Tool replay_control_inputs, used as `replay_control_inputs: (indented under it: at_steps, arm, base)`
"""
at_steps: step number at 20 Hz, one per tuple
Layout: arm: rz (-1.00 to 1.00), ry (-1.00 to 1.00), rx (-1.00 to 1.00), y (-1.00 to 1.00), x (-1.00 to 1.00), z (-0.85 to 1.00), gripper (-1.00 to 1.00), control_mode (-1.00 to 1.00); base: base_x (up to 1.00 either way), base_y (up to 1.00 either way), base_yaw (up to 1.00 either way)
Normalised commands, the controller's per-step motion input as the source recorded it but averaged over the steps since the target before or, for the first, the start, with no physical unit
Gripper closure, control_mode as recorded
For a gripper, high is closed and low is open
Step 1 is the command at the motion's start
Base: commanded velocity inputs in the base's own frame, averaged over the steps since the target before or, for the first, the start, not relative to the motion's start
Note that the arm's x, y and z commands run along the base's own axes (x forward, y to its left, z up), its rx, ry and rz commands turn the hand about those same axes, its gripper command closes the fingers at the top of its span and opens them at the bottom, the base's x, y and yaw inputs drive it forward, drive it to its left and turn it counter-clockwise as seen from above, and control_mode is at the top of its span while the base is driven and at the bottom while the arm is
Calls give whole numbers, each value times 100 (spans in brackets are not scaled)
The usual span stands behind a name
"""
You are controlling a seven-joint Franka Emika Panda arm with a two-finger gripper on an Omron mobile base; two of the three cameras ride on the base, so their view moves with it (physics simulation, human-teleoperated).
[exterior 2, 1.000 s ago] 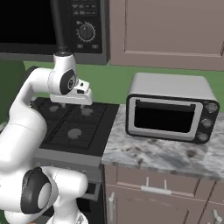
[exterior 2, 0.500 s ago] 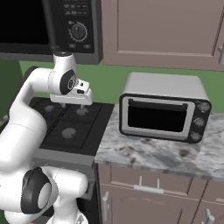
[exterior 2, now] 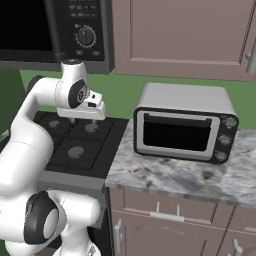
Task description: Lower the heat of the kettle.
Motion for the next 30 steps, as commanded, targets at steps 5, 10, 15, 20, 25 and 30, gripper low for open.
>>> replay_control_inputs:
  at_steps: [5,10,15,20,25,30]
  arm:
    - [0,0,0,0,0,0,-100,100]
    - [0,0,0,0,0,0,-100,100]
    - [0,0,0,0,0,0,-100,100]
    - [0,0,0,0,0,0,-100,100]
    - [0,0,0,0,0,0,-100,100]
    - [0,0,0,0,0,0,-100,100]
  base:
    - [16,10,-2]
    - [16,33,-2]
    - [13,46,-3]
    - [42,27,-1]
    - [54,4,0]
    - [14,0,0]
